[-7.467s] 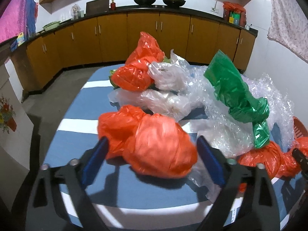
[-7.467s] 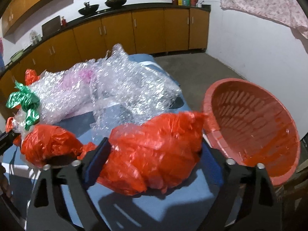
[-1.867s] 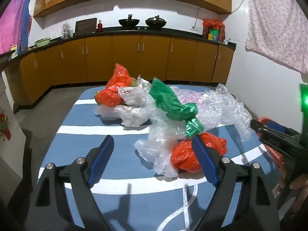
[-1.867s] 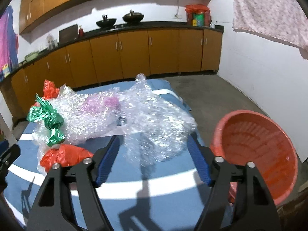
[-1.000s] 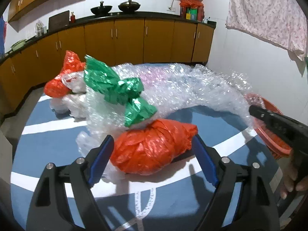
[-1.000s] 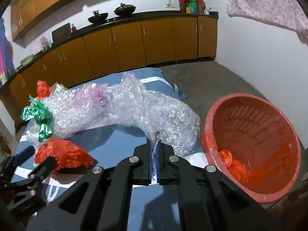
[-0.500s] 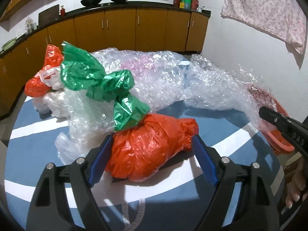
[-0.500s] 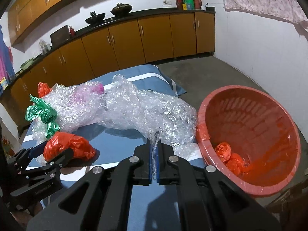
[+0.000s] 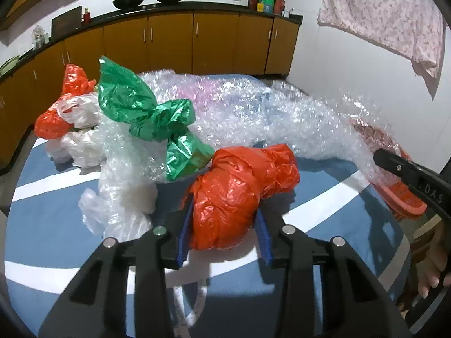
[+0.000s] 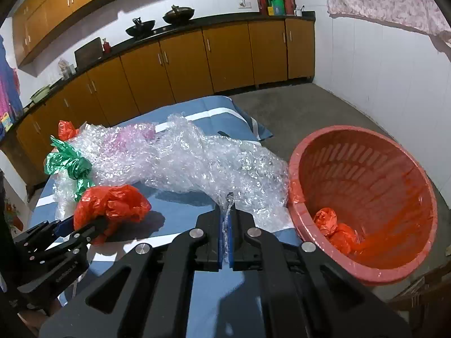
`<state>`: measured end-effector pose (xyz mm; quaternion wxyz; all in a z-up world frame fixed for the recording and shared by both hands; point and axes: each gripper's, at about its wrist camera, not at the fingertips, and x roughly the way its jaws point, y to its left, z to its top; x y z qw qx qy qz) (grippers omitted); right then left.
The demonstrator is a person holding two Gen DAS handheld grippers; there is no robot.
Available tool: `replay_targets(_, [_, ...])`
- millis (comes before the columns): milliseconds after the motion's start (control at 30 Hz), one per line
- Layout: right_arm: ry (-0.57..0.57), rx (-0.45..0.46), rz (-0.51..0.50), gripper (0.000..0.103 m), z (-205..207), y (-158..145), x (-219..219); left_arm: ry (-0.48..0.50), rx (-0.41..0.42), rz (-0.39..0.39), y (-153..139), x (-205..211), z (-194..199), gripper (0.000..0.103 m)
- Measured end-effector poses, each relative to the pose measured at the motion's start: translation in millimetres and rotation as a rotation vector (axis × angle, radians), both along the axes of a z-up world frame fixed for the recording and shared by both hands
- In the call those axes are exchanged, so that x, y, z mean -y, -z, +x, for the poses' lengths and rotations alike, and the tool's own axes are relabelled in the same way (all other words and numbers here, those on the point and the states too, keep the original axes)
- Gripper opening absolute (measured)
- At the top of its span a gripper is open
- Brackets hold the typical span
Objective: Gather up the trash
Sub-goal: 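Lift the bubble wrap with the right tool and carry it to the basket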
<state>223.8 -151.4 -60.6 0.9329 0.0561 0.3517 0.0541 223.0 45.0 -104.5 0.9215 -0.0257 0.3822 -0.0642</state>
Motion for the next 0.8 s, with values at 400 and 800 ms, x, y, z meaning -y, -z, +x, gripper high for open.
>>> replay_targets(400, [0.004, 0.051, 0.009, 0.002, -21.9, -24.4, 5.8, -0.015, 0.084, -0.036, -39.4, -2.8, -34.1, 0.038])
replay_targets(800, [0.013, 0.117, 0.022, 0.002, -42.0, -50.6, 15.3, -0.016, 0.133, -0.066, -66.9, 3.1, -55.1, 0.038])
